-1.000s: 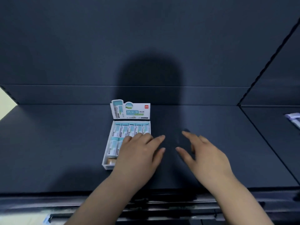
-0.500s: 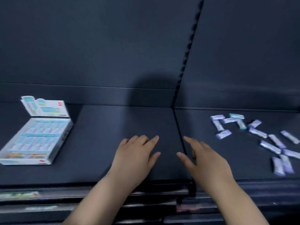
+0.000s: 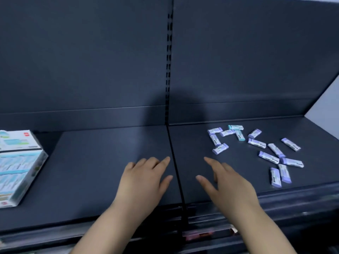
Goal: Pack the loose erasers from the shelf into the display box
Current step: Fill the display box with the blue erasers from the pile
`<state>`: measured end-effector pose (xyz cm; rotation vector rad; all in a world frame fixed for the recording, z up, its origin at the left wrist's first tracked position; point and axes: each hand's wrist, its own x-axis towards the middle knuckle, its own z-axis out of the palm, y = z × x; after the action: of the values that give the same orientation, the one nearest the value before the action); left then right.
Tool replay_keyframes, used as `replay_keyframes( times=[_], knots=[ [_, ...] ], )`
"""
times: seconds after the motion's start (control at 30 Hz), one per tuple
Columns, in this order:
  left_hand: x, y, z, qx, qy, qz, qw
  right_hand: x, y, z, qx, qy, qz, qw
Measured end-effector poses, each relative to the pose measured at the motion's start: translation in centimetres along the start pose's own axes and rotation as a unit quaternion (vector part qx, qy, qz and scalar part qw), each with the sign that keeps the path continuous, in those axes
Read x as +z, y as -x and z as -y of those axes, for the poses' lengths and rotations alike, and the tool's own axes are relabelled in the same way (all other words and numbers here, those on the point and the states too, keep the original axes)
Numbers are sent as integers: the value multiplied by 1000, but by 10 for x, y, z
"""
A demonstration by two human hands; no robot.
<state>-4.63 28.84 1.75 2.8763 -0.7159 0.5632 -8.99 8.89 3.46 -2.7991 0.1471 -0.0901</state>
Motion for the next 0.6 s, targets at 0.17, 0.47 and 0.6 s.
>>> replay_keyframes(
  times=[0.17, 0.47, 0.6],
  knots=[
    [2, -14, -7, 26, 48, 66, 996, -8, 1, -4, 21, 20, -38, 999],
    [31, -24, -21, 53, 64, 99, 992, -2, 5, -29, 49, 52, -64, 995],
    [42, -40, -31, 64, 61, 67, 994, -11, -9, -47, 47, 41, -78, 995]
  ],
)
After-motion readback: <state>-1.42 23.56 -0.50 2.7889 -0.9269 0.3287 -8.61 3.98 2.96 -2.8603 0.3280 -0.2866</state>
